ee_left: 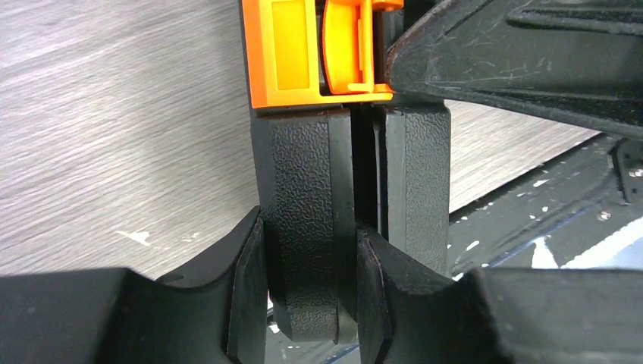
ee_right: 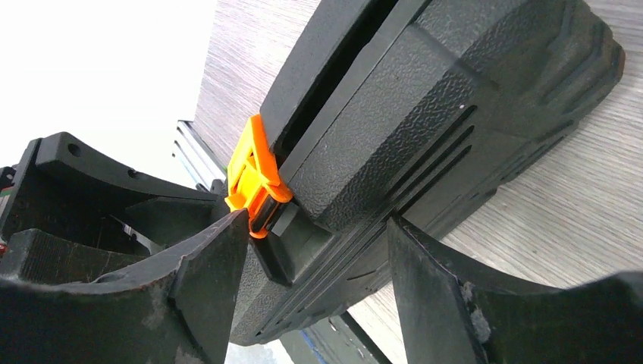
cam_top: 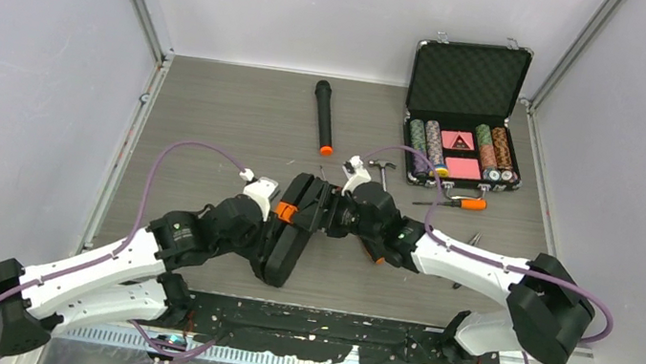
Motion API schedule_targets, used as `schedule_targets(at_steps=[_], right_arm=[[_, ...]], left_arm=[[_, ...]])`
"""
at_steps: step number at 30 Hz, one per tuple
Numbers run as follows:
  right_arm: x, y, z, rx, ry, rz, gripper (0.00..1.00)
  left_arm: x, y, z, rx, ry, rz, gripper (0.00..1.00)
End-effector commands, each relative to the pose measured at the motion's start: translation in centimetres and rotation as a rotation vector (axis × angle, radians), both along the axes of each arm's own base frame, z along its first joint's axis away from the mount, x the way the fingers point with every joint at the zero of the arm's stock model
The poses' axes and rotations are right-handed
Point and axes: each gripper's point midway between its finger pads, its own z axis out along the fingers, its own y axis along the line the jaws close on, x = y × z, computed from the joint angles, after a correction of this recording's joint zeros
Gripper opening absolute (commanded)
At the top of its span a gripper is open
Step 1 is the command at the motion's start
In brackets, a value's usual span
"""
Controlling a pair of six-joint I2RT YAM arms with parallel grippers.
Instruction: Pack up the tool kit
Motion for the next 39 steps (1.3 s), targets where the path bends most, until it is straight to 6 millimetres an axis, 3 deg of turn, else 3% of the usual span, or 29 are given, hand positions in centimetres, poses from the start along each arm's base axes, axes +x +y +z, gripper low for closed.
schedule_targets(at_steps=[1,3,8,14,20,28,36,39], right_arm=[[0.2,3.2,4.9,0.140,-0.091,0.057,0.70],[0.7,3.3,5.1,0.136,-0.103,0.046,0.70],[1.7,3.6,6.3,0.133,-0.154,0.028,0.73],[2.8,2.3,6.5,0.056,-0.264,0.000,0.76],[3.3,1.1,6.3,-0.078,-0.418,0.059,0.74],[3.4,1.7,6.7,-0.154,-0.666,0.227,0.70],[3.9,2.9,5.6,-0.204,-0.867,0.366,0.61],[3.9,2.5,5.5,-0.209,-0.846,0.349,0.61]], left_arm=[[2.6,-1.2,6.4,-0.078,-0.210,0.014,0.07],[3.6,0.4,7.2,-0.019,-0.272,0.056,0.01],[4.8,2.6,7.8,0.120,-0.348,0.102,0.00],[4.8,3.6,4.5,0.259,-0.314,0.110,0.00],[4.1,2.7,2.0,0.256,-0.255,0.071,0.00],[3.3,1.9,0.1,0.246,-0.217,0.013,0.00],[2.9,1.5,-0.9,0.198,-0.195,0.027,0.00],[2.9,1.7,-0.8,0.186,-0.193,0.047,0.00]])
